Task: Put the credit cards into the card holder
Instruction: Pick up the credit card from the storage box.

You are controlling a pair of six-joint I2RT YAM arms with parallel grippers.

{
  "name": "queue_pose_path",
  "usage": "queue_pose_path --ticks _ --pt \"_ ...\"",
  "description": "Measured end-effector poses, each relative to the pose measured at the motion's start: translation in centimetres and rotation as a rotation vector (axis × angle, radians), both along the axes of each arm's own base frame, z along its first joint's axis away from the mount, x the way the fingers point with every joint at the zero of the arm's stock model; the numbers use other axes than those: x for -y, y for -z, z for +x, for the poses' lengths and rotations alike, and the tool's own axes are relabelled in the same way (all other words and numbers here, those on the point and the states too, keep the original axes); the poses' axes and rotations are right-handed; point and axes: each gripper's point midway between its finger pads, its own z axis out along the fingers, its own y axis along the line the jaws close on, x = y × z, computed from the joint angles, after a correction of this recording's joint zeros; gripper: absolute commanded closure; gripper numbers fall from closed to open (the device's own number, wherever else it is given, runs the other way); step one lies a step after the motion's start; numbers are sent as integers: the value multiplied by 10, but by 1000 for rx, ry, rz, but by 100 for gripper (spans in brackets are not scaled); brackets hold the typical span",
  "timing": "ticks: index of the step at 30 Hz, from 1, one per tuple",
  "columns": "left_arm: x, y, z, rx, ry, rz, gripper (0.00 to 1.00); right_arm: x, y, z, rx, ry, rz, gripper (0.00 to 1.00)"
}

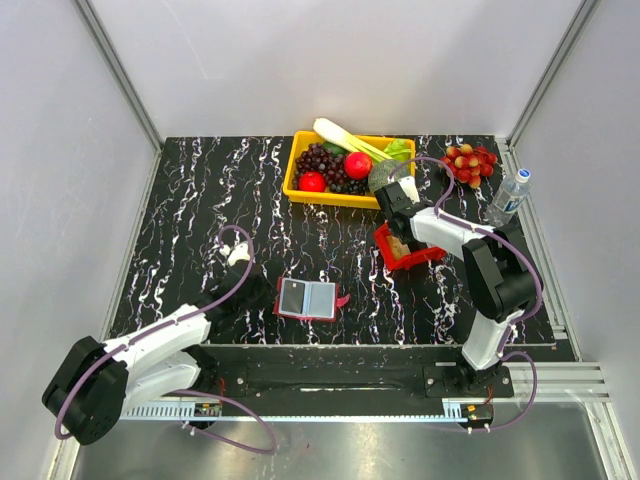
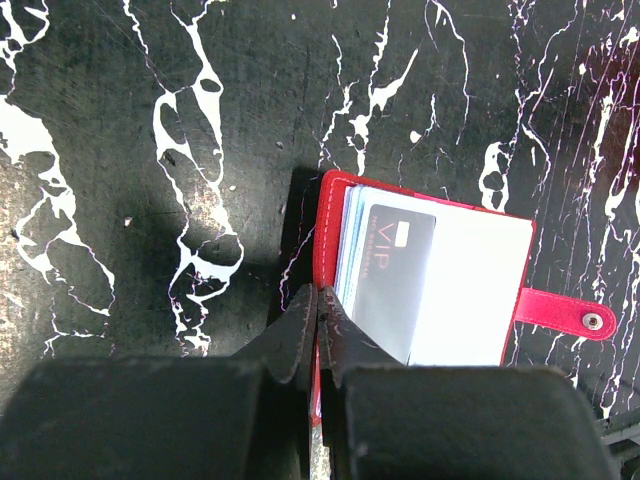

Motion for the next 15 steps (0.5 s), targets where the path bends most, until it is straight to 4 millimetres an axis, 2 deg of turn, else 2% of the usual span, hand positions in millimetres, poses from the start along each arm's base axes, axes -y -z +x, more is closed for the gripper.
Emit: queue_pose_path --ticks 5,9,15 --pt "0 0 0 0 0 0 100 0 -1 0 4 1 -2 81" --pt "0 0 0 0 0 0 100 0 -2 0 4 -1 -2 99" --pt "0 0 0 0 0 0 100 -3 -8 1 17 -13 24 100"
